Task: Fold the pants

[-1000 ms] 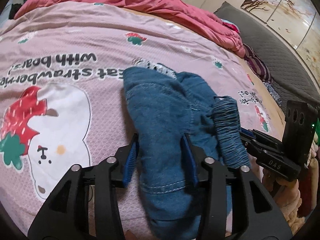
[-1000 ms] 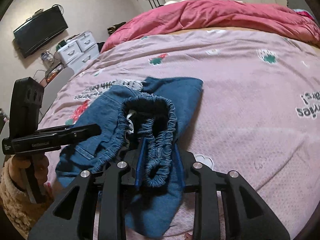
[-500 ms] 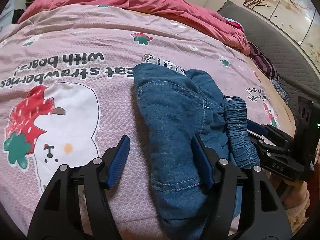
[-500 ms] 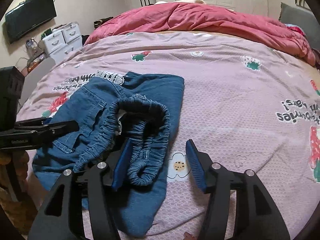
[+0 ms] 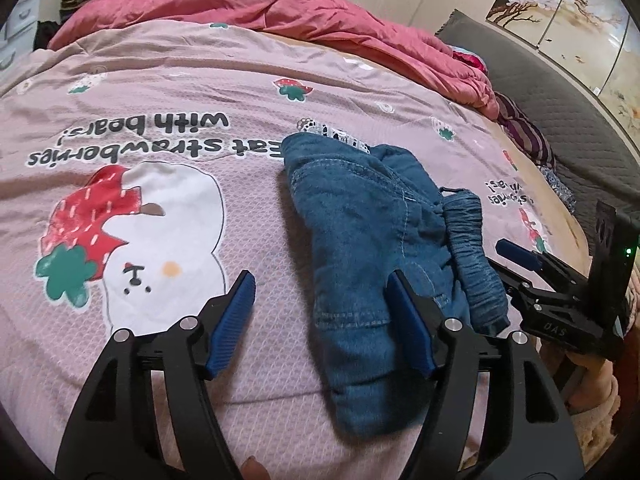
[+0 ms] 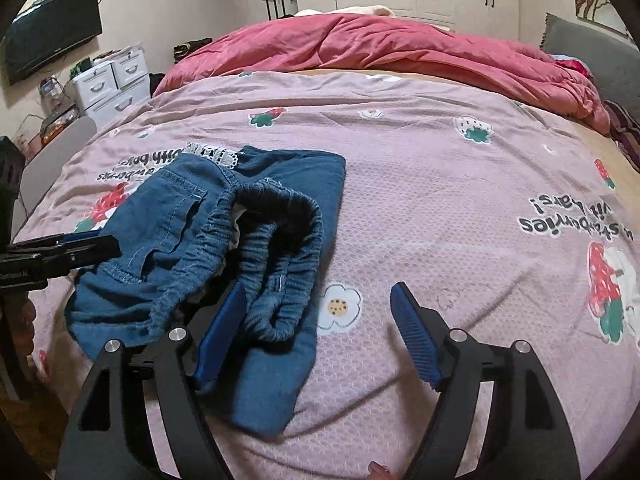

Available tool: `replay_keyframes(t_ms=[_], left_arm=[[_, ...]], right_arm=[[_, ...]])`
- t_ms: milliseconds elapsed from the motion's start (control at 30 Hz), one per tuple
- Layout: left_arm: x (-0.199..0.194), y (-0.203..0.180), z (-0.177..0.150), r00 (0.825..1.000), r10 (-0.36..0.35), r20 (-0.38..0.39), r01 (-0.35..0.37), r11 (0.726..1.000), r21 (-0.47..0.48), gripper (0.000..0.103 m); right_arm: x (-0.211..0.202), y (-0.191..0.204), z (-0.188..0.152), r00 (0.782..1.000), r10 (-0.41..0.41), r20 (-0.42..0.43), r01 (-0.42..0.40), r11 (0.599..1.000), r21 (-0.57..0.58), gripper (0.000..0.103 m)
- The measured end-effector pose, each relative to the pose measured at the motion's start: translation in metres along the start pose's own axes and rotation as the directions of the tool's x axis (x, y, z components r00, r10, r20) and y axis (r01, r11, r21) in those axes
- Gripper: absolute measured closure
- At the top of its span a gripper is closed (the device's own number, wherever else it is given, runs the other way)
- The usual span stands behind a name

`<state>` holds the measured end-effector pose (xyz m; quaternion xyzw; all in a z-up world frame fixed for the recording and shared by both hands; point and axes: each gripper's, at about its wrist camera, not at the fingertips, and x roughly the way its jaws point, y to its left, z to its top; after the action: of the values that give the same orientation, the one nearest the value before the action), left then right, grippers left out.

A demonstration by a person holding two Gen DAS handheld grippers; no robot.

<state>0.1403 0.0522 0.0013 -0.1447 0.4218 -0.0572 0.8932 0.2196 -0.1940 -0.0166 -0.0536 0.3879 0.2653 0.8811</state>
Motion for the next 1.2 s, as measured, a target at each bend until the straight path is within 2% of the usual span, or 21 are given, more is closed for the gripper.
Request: replay_keyframes(t_ms=[433, 500, 600, 833, 933, 967, 1200], left_arm=[[-0.033, -0.001, -0.018, 0.999, 0.009, 0.05, -0.01, 1.0, 0.016, 0.036], [-0.038, -0.002, -0.022, 0.998, 0.007, 0.062, -0.008, 1.0, 0.014, 0.035], [-0.046, -0.004, -0.03, 0.997, 0.001, 0.075, -0.001, 1.0, 0.008, 0.033], [-0.061, -0.012, -0.041, 0.994, 0.008, 0.113, -0.01, 1.0, 0.019, 0.023], [-0.066, -0.016, -0.044, 0.992, 0.011, 0.123, -0.015, 0.999, 0.031, 0.015], [-0.067, -0.017, -0.045, 0.992, 0.012, 0.125, -0.016, 0.999, 0.032, 0.014], [-0.077, -0.024, -0.055, 0.987, 0.04, 0.155, -0.047, 0.998, 0.041, 0.01]], right_arm=[[-0.025, 0.006, -0.024, 1.0, 0.008, 0.016, -0.009, 0.999, 0.037, 0.026], [-0.031, 0.008, -0.027, 1.0, 0.009, 0.029, -0.01, 0.999, 0.039, 0.015], [-0.042, 0.012, -0.03, 0.999, 0.014, 0.051, -0.016, 0.999, 0.035, 0.014], [-0.065, 0.019, -0.032, 0.994, 0.024, 0.103, -0.027, 0.999, 0.025, 0.014], [-0.074, 0.023, -0.034, 0.992, 0.028, 0.124, -0.031, 0.999, 0.018, 0.014], [-0.078, 0.024, -0.035, 0.991, 0.028, 0.131, -0.03, 0.999, 0.015, 0.005], [-0.093, 0.032, -0.045, 0.986, 0.024, 0.164, -0.024, 1.0, 0.001, 0.005]])
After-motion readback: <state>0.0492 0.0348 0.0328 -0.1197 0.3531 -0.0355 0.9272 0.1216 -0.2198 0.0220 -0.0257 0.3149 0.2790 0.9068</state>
